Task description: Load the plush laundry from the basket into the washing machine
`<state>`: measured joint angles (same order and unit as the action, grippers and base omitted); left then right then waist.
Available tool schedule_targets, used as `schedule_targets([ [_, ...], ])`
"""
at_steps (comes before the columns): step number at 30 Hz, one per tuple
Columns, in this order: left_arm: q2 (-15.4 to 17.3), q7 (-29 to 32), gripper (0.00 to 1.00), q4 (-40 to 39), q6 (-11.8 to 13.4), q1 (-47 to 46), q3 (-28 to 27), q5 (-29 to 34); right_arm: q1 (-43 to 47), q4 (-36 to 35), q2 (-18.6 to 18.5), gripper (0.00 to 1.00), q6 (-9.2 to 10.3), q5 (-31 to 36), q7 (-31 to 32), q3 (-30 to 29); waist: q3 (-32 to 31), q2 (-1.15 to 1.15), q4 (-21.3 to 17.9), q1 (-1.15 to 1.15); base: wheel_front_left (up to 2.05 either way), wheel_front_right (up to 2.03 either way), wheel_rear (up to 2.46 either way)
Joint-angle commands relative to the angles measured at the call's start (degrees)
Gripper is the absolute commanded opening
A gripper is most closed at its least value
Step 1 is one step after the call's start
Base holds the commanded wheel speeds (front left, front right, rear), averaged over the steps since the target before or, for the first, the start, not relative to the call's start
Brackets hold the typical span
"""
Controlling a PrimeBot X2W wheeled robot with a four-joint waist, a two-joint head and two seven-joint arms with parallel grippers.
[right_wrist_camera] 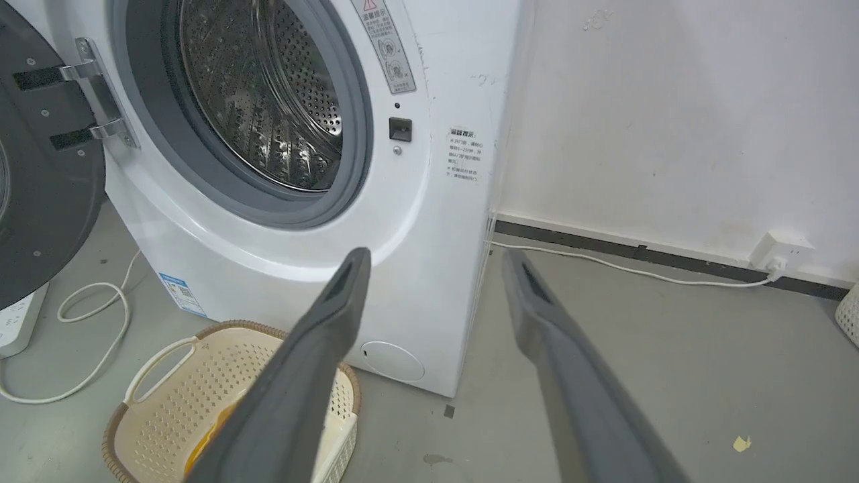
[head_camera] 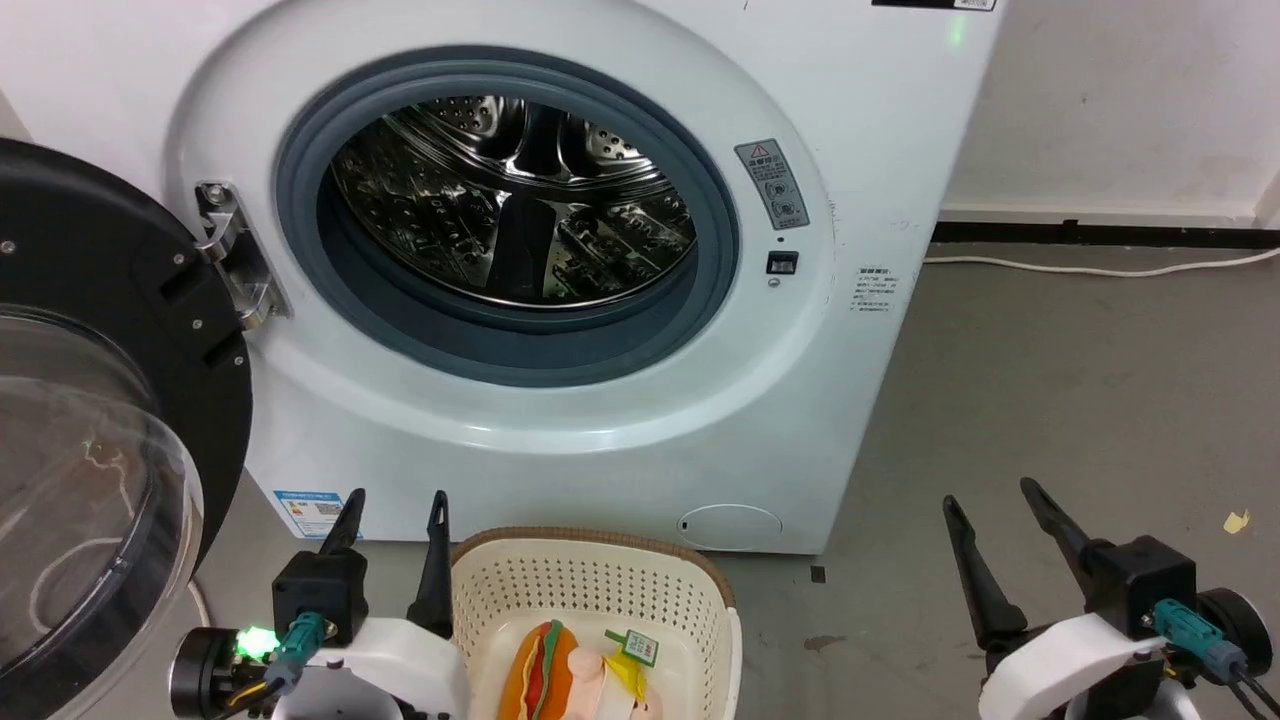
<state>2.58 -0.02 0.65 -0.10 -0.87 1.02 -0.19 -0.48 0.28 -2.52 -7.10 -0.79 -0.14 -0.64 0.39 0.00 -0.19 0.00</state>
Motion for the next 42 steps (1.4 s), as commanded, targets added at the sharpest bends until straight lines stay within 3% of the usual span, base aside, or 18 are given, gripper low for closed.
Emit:
schedule_targets([
  [1,0.02,-0.59,1.00,0.45,0.28,-0.30,0.49,-0.44,0.44,-0.22,-0.04,1.00,-0.03,-0.58,-0.54,-0.46,0.21,0.00,-0.12,0.00,0.00,0.00,0.00],
  [18,0.16,-1.90,1.00,6.42,-0.37,-2.90,3.49,-1.76,-0.14,-0.36,-0.08,1.00,-0.08,-2.10,-2.51,-0.84,3.92,0.00,-2.54,0.00,0.00,0.00,0.00],
  [42,3.92,3.47,1.00,25.20,-1.23,-11.38,4.12,-7.76,-2.07,-1.16,-0.14,1.00,-0.15,-8.81,-5.46,1.42,13.94,0.00,-10.16,0.00,0.00,0.00,0.00],
])
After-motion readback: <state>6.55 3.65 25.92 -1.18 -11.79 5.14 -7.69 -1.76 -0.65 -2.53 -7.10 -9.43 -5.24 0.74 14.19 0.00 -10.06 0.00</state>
